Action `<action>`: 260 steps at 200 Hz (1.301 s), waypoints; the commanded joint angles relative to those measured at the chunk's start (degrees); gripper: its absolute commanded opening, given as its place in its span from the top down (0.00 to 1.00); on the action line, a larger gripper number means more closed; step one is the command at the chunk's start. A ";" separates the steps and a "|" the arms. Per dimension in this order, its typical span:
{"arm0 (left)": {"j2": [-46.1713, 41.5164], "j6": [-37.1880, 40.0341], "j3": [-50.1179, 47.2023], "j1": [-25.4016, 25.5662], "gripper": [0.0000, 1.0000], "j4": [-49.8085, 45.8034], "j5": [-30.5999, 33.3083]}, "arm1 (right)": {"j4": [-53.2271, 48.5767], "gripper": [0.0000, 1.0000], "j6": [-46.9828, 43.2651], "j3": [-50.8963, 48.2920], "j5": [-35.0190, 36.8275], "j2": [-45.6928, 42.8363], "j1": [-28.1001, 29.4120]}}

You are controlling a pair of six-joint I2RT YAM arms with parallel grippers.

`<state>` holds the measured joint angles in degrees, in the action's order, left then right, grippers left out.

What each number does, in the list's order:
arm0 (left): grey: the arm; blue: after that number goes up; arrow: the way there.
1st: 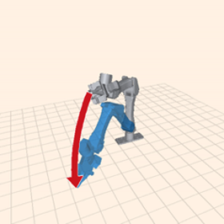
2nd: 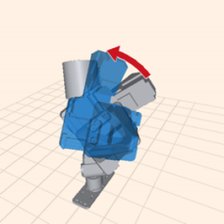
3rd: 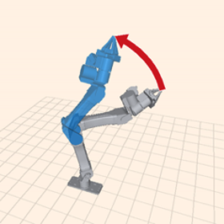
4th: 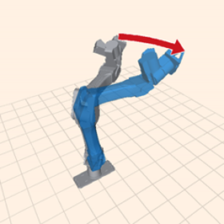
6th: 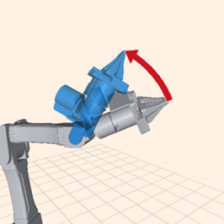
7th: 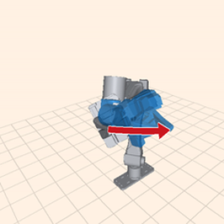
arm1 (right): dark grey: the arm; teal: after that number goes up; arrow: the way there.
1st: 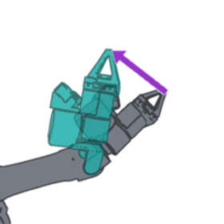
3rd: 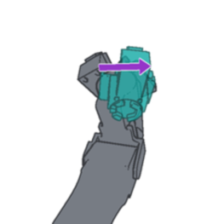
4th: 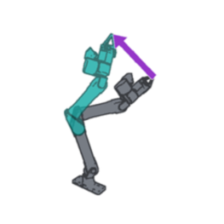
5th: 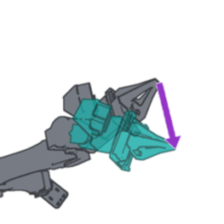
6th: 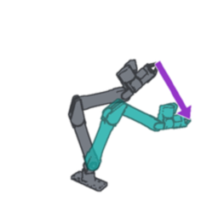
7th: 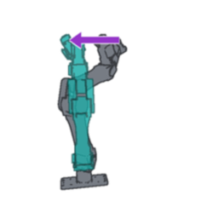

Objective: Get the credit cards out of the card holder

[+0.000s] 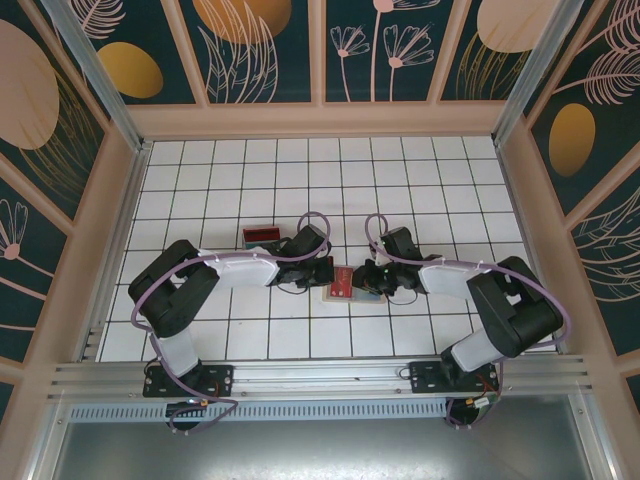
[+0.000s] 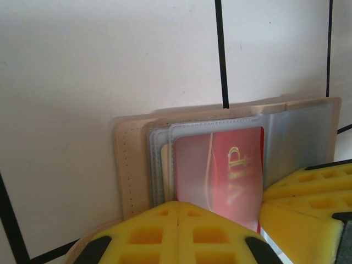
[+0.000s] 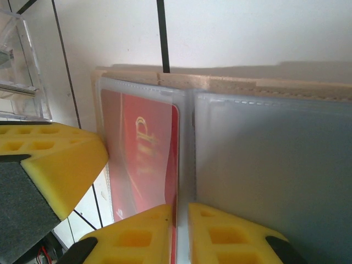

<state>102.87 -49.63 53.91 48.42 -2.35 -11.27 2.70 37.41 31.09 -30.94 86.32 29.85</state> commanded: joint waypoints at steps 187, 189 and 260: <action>2.34 -0.79 -1.48 0.70 1.00 -6.09 2.74 | 1.23 1.00 -1.02 -2.26 -2.80 -1.32 -1.80; 2.40 -0.82 -1.49 0.66 1.00 -6.02 2.74 | 1.18 1.00 -1.02 -2.26 -2.85 -1.29 -1.85; 2.49 -0.99 -1.65 0.64 1.00 -5.30 1.94 | 2.22 1.00 -0.85 -2.29 -4.24 -1.42 -1.72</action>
<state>102.87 -49.82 53.89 48.75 -2.35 -10.41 4.69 37.80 29.82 -34.17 86.08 28.47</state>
